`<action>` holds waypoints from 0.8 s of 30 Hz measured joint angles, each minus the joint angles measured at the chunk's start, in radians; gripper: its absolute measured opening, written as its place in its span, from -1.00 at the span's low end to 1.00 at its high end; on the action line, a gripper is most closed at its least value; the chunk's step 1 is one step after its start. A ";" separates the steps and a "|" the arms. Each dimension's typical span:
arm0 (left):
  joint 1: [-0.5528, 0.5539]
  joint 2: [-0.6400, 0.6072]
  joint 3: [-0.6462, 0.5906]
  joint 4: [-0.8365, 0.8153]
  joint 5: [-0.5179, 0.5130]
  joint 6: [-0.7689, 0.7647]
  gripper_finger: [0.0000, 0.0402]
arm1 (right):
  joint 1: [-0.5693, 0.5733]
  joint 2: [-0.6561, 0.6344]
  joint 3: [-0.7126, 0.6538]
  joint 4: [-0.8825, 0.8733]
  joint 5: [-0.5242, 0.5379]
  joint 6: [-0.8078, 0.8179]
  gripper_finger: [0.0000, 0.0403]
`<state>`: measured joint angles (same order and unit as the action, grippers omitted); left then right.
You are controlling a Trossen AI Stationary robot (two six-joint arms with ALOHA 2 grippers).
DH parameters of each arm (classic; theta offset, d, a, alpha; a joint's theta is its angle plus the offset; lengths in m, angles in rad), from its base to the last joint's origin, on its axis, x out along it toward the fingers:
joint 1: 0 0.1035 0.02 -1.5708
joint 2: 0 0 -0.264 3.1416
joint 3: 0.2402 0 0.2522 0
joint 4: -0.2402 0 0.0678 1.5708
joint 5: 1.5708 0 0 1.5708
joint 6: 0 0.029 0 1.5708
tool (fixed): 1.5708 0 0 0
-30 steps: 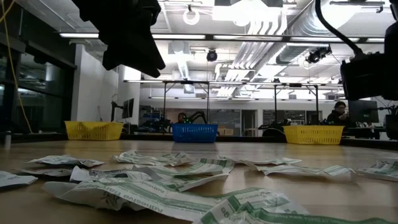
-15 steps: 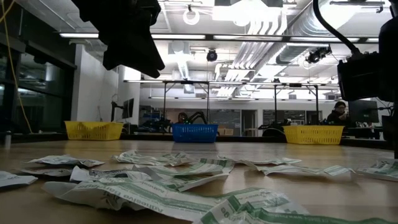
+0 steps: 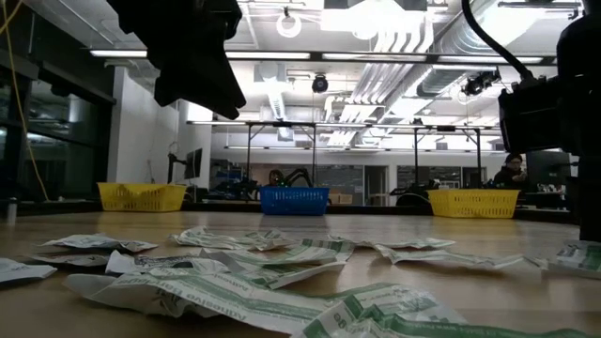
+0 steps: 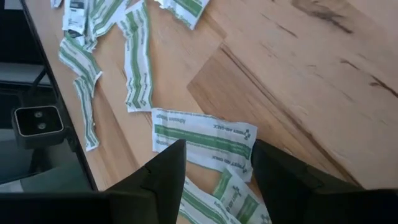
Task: Pick & Place First Aid Supplies
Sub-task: Put the green bandage pack into the top blue bin
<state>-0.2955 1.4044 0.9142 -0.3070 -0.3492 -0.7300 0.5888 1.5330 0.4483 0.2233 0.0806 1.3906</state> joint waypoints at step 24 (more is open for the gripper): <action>0.000 0.000 0.000 -0.018 0.001 0.000 -0.39 | 0.001 0.002 0.003 -0.095 0.047 0.076 -0.99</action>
<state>-0.2951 1.4044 0.9142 -0.3252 -0.3481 -0.7300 0.5900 1.5345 0.4516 0.1285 0.1273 1.4663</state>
